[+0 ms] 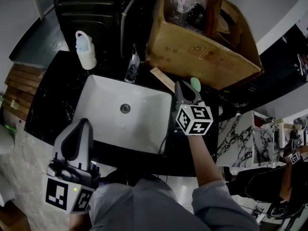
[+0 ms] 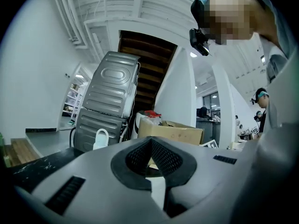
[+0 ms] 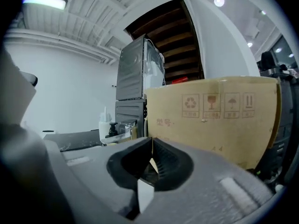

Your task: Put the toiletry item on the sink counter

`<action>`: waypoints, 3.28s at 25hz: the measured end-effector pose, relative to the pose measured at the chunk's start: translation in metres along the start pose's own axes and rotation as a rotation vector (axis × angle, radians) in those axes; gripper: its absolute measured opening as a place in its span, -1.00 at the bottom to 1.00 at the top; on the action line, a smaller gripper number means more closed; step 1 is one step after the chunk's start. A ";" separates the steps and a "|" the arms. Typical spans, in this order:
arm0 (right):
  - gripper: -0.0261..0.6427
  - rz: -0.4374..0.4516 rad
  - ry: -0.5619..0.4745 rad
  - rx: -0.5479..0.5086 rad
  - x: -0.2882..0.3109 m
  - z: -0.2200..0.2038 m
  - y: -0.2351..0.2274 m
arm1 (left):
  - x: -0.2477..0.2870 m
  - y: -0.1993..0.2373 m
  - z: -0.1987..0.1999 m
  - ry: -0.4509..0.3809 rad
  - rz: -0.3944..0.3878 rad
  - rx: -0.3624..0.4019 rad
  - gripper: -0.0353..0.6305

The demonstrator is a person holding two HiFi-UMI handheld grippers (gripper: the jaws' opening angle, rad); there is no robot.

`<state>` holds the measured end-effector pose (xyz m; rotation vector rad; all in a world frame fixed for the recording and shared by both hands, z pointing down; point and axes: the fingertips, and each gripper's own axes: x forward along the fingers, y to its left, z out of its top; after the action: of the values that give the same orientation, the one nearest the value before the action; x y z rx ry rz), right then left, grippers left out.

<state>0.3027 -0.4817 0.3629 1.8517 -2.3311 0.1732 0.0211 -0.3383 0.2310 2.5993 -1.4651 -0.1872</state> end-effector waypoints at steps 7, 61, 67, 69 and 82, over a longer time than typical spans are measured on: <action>-0.93 -0.038 -0.049 0.035 -0.049 0.028 0.035 | -0.002 0.007 -0.004 0.023 -0.075 0.022 -0.88; -0.93 -0.132 -0.141 0.131 -0.171 0.036 0.192 | -0.056 0.033 -0.006 0.013 -0.264 0.007 -0.88; -0.93 -0.126 -0.127 0.139 -0.170 0.034 0.193 | -0.056 0.036 -0.004 0.009 -0.254 0.004 -0.88; -0.93 -0.120 -0.125 0.147 -0.169 0.034 0.194 | -0.056 0.038 -0.004 0.008 -0.249 0.003 -0.88; -0.93 -0.122 -0.108 0.130 -0.166 0.032 0.195 | -0.057 0.041 -0.003 0.008 -0.244 0.005 -0.88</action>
<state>0.1480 -0.2853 0.3003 2.1085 -2.3173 0.2200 -0.0417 -0.3101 0.2442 2.7730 -1.1436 -0.1998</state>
